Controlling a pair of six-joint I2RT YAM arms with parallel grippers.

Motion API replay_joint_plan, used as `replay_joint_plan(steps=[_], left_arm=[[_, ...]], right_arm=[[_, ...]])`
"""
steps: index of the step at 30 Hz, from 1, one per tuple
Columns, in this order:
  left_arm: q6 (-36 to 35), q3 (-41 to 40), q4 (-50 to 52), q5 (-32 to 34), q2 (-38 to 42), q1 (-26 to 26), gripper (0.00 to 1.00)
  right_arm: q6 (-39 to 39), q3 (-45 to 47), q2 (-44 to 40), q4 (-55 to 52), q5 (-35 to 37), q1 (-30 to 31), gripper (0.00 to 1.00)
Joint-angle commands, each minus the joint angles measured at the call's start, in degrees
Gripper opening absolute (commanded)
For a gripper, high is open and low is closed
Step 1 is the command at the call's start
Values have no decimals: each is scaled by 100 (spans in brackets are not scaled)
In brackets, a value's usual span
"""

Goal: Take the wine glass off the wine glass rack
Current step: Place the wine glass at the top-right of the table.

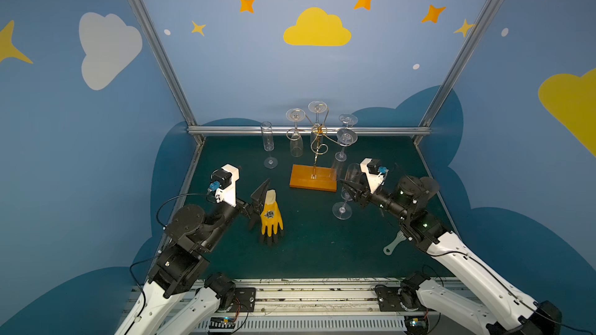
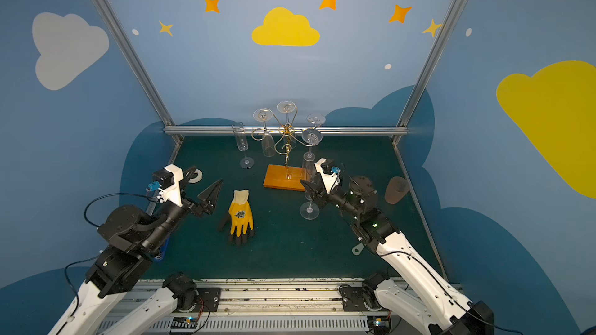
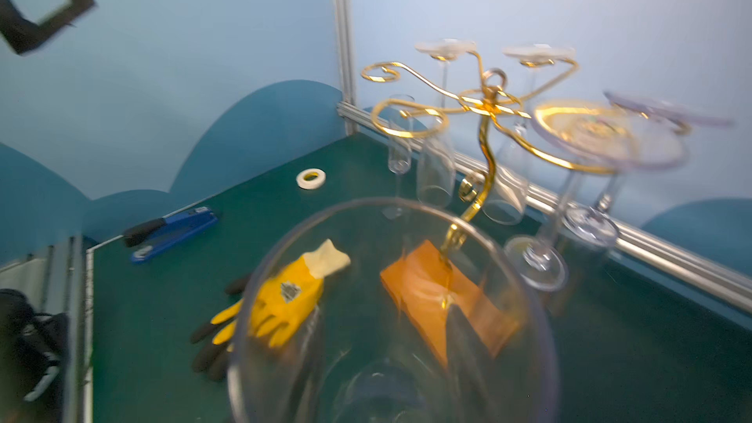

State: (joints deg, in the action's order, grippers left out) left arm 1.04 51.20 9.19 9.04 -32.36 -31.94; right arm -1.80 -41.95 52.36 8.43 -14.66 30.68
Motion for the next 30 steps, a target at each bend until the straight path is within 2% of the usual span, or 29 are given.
replay_joint_plan(steps=[1,9,13,17,25,27,30], left_arm=[[199,-10,-307,140,-75,-5,92],[362,-153,-681,503,-256,-5,93],[260,-50,-712,676,-476,-5,93],[222,-9,-956,803,-704,1,94],[56,114,-1157,961,-1092,17,94],[0,148,-1224,903,-1164,37,95],[-67,238,-1200,803,-1267,74,96]], right_arm=[[-100,271,-10,754,229,-439,24],[-446,374,1030,1515,-380,-1671,23],[-430,-311,1800,1324,-771,-2193,23],[-606,-1082,2565,858,-591,-2361,22],[-732,-1982,4101,1563,-942,-2614,22],[-833,-2161,4493,1882,-1170,-2642,22],[-428,-2255,5053,2959,-1318,-2685,22]])
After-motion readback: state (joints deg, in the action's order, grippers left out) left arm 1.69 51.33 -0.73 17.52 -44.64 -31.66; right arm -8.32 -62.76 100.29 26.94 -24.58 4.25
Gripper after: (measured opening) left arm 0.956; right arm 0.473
